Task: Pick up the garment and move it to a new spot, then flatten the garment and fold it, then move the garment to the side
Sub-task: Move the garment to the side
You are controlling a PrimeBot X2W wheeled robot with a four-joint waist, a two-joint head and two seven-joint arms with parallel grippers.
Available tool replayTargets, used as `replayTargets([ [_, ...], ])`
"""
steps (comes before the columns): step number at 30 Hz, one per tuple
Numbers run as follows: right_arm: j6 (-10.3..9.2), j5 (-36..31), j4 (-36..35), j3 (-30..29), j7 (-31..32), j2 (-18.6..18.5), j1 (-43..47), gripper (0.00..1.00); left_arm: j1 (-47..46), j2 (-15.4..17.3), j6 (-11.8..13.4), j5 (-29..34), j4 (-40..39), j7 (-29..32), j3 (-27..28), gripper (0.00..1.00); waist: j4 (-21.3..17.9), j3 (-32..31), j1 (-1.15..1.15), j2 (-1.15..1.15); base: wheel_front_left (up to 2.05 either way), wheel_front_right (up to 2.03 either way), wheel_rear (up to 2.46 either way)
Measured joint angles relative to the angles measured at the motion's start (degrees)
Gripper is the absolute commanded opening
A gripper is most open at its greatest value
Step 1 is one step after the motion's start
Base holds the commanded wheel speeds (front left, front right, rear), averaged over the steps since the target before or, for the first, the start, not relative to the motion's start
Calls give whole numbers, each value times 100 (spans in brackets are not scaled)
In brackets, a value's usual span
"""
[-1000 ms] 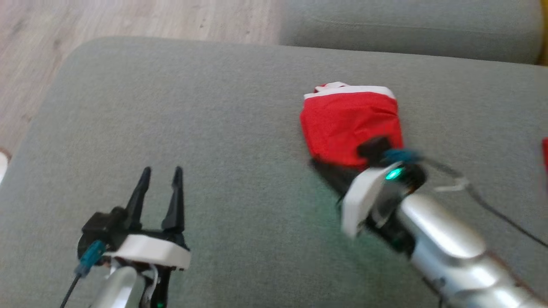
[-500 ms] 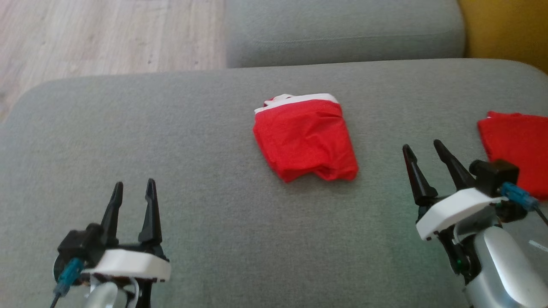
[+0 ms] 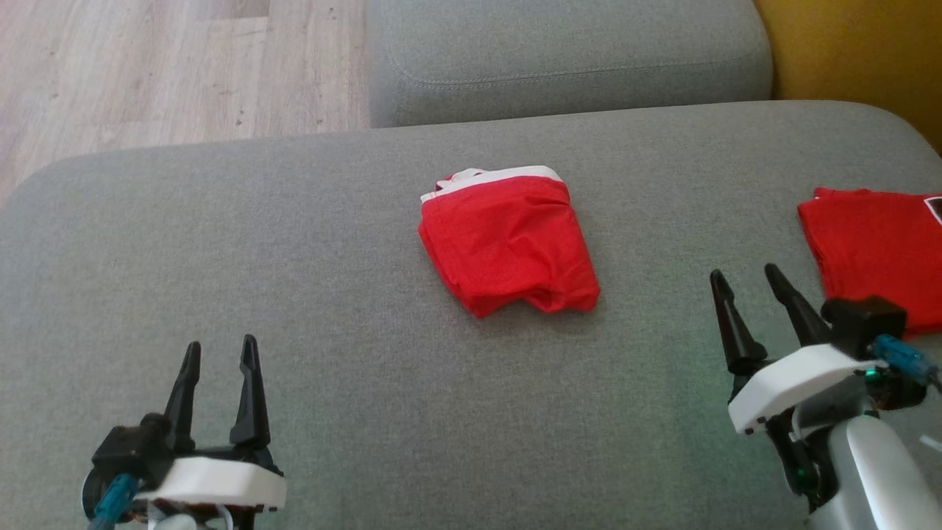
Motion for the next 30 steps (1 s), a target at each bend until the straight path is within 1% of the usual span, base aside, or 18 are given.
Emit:
replayTargets([
  [2, 0, -44, -1, -1, 29, 32, 12, 100, -2, 10, 38, 2, -49, 2, -5, 100, 13, 7, 0, 0, 0, 0, 0],
  [7, 0, -73, -9, 10, 89, 103, 12, 100, -3, 27, 45, 4, -132, 14, -35, 100, 54, 26, 0, 0, 0, 0, 0],
  [10, 0, -58, -35, 82, 286, 122, -14, 100, -6, 33, 71, 5, -178, 57, -60, 100, 91, 83, 0, 0, 0, 0, 0],
  [12, 0, 76, -26, 138, 515, 174, -131, 100, -18, 42, 92, 38, -238, 58, -69, 100, 117, 164, 0, 0, 0, 0, 0],
  [15, 0, 268, 160, 265, 1225, 256, -740, 100, -65, 56, 105, 56, -365, 64, -94, 100, 170, 321, 0, 0, 0, 0, 0],
  [18, 0, 368, 598, 235, 1942, 334, -1688, 100, -227, 55, 142, 96, -447, 64, -135, 100, 261, 501, 1, 0, 0, 0, 0],
  [19, 0, 368, 598, 235, 1942, 334, -1688, 100, -227, 55, 142, 96, -447, 64, -135, 100, 261, 501, 1, 0, 0, 0, 0],
  [20, 0, 367, 786, 204, 2167, 342, -1994, 100, -292, 53, 143, 119, -482, 64, -148, 100, 310, 560, 1, 0, 0, 0, 0],
  [23, 0, 328, 1416, -32, 2570, 368, -2622, 100, -464, 22, 141, 156, -535, 58, -191, 100, 501, 718, 1, 0, 0, 0, 0],
  [26, 0, 346, 2176, -229, 2847, 407, -2885, 100, -556, -24, 123, 189, -537, 57, -280, 100, 727, 859, 2, 0, 0, 0, 0],
  [30, 0, 300, 2929, -328, 2949, 472, -2975, 100, -613, -63, 86, 214, -534, 56, -355, 100, 1010, 1025, 1, 0, 0, 0, 0],
])
